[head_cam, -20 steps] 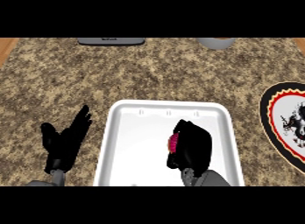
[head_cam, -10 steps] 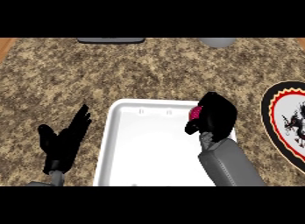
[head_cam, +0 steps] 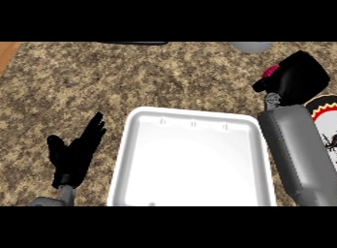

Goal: Pick the cupcake from the tray and place it in the plate

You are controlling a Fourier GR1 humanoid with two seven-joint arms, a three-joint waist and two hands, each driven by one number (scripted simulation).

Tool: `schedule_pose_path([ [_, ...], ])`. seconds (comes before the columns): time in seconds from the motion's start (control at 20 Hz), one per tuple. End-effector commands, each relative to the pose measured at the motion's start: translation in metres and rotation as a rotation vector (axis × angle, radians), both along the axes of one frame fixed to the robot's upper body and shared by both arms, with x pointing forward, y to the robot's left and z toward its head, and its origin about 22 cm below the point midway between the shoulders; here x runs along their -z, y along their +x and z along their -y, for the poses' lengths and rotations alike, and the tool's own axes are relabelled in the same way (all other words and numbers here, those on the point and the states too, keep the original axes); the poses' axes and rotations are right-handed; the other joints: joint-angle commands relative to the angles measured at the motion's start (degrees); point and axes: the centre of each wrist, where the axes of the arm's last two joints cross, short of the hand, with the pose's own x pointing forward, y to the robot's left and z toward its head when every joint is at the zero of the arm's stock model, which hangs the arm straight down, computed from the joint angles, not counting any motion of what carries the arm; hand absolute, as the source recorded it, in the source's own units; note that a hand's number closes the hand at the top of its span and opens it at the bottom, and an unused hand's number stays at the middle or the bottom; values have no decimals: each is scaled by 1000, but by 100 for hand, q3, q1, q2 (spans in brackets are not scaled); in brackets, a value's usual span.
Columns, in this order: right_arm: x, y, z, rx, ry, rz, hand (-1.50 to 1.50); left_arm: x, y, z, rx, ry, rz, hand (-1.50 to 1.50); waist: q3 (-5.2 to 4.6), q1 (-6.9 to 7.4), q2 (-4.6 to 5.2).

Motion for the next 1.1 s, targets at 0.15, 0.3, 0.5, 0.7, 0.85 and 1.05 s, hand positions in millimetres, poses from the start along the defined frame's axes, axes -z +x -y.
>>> schedule_pose_path([
  [0.15, -44, 22, 25, 373, 50, 338, 150, 9, -1, 1, 13, -2, -58, 0, -9, 55, 21],
  [0.3, -40, 19, 36, 421, 52, 421, 150, 13, -5, -2, -8, 0, -60, 0, -1, 26, -8],
  [0.5, -32, 12, 48, 463, 33, 530, 150, 9, -5, -8, 7, 9, -62, 0, 9, -23, -38],
  [0.7, -12, 5, 70, 554, -23, 522, 150, 12, -3, -11, -29, 3, -61, 0, 4, -94, -49],
  [0.85, 11, -6, 92, 612, -97, 521, 150, 11, -4, -13, -23, 9, -67, 0, 5, -142, -50],
  [1.05, 31, -27, 121, 663, -153, 558, 150, 6, -1, -4, -49, -1, -58, 0, 12, -227, -93],
])
